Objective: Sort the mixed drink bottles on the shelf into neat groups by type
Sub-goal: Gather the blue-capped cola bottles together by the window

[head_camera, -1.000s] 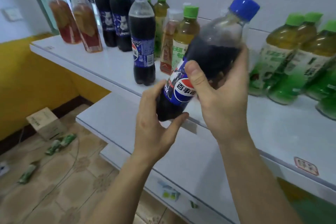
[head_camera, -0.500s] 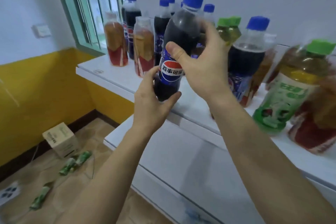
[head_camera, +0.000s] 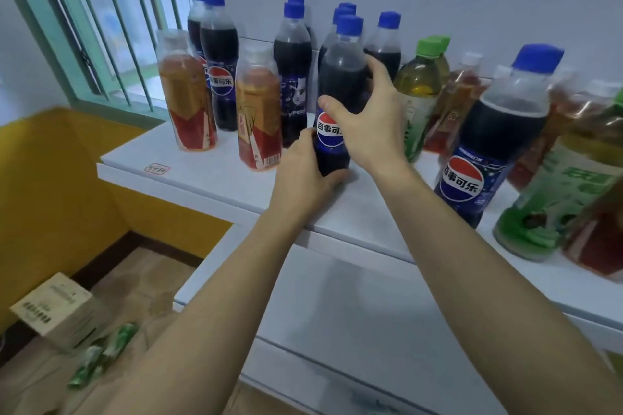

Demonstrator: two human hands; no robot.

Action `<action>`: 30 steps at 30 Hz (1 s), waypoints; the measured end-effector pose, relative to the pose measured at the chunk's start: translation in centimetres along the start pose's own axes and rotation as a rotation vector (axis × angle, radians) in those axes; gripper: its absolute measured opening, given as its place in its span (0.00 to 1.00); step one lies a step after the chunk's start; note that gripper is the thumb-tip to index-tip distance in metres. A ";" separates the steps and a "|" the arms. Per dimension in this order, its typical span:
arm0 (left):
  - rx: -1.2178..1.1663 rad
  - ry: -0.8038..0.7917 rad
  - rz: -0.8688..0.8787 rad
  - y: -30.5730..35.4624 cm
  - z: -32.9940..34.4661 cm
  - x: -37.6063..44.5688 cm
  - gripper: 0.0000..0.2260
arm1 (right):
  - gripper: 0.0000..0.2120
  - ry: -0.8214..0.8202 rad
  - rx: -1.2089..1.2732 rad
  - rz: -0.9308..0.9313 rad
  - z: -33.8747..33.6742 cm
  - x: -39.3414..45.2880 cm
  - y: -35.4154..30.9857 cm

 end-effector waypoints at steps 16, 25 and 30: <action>0.083 0.219 -0.027 1.1 -4.6 -7.3 0.11 | 0.21 -0.083 0.006 -0.028 -11.1 -11.3 0.7; -0.439 -0.268 0.600 18.1 5.1 -16.0 0.12 | 0.10 0.009 -0.267 -0.045 -30.2 -10.9 4.5; -0.447 -0.482 0.592 25.6 15.2 -20.5 0.11 | 0.10 0.158 -0.384 0.012 -42.4 -10.3 8.6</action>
Point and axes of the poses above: each hand's wrist, its own x-axis towards the middle knuckle, its own z-axis out of the palm, y = z × x, the point moved 7 cm from there along x, towards the middle knuckle, and after that the axes turned 10 degrees about y, right-handed, at the moved point
